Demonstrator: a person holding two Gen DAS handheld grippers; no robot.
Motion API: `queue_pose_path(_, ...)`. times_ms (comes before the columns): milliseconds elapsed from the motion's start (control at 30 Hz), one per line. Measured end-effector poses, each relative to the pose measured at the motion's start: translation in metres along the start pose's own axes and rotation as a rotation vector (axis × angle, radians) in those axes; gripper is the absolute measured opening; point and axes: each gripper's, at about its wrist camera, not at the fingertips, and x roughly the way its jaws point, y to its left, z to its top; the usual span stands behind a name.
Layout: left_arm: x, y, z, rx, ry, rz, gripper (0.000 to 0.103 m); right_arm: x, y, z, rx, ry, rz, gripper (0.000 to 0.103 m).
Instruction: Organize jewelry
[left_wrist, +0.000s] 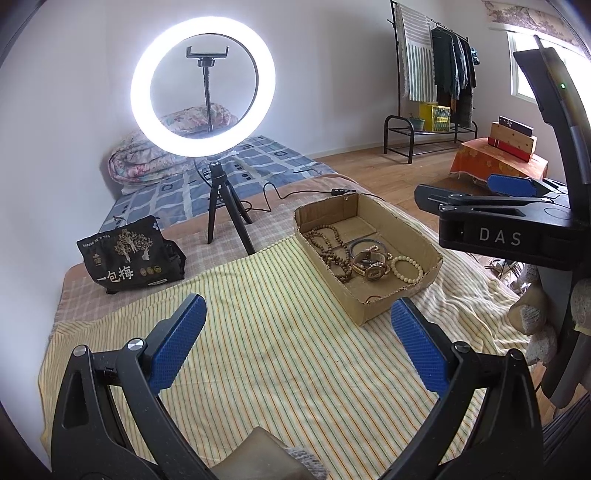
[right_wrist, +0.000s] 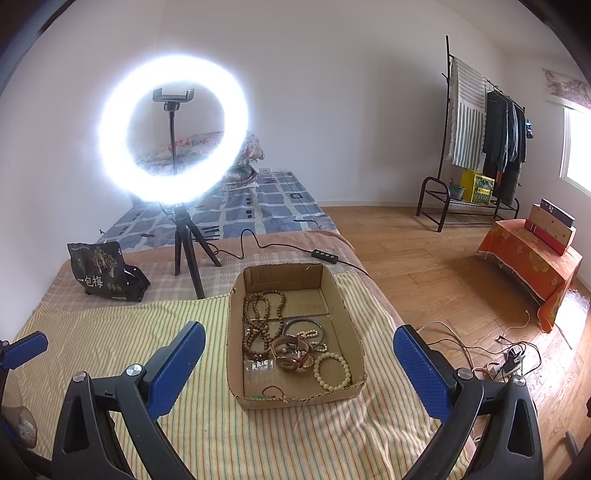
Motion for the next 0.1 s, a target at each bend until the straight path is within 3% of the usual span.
queue_pose_path(100,0.0002,0.0019,-0.0006,-0.005,0.002,0.001,0.102,0.0004,-0.0002,-0.0003,0.002,0.002,0.000,0.103)
